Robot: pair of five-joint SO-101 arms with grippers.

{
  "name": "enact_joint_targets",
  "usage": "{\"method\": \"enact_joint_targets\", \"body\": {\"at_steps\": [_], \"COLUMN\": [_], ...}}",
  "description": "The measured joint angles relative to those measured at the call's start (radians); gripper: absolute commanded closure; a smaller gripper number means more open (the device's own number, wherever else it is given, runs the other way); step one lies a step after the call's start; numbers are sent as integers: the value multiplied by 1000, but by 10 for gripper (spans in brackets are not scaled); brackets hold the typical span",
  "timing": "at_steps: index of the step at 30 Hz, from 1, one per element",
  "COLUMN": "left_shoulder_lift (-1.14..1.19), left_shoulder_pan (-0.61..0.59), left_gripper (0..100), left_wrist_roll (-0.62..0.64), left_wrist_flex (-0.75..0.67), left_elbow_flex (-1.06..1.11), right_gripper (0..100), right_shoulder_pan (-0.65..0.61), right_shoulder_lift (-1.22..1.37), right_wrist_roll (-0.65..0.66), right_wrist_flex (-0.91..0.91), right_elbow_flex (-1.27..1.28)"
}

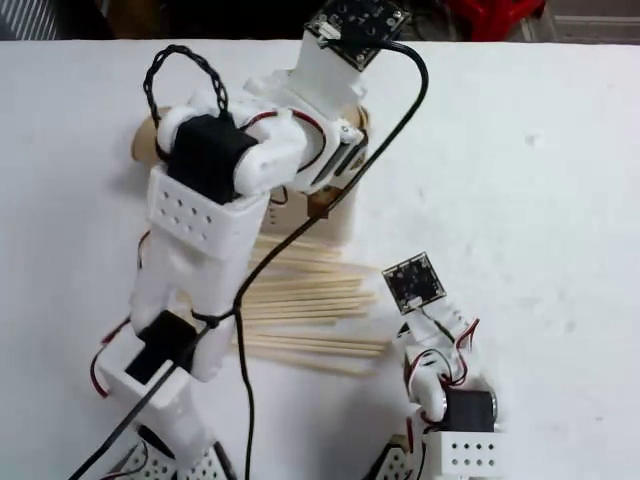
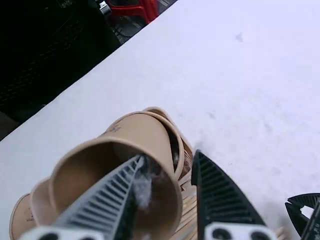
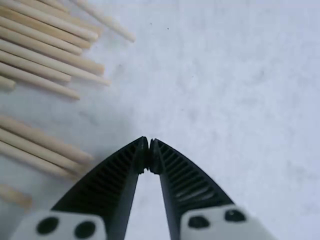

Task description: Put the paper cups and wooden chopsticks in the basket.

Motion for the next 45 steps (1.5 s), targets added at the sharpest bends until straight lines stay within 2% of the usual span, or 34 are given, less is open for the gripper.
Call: {"method": "enact_joint_targets", "body": {"at_steps": [12, 40, 45], "left_shoulder_lift": [101, 255, 245], "left_shoulder_pan": [-5, -58, -84], "left_gripper": [836, 838, 838], "left_wrist_roll": [0, 0, 0], "left_wrist_flex": [-149, -161, -149], "left_elbow_flex": [0, 49, -51], "right_gripper": [981, 981, 981], "right_shoulder_pan": [0, 0, 0], "right_shoulder_lift": [0, 0, 0], "right_wrist_roll": [0, 0, 0], "right_wrist_flex": [0, 0, 0], "right_elbow_flex": [0, 0, 0]}}
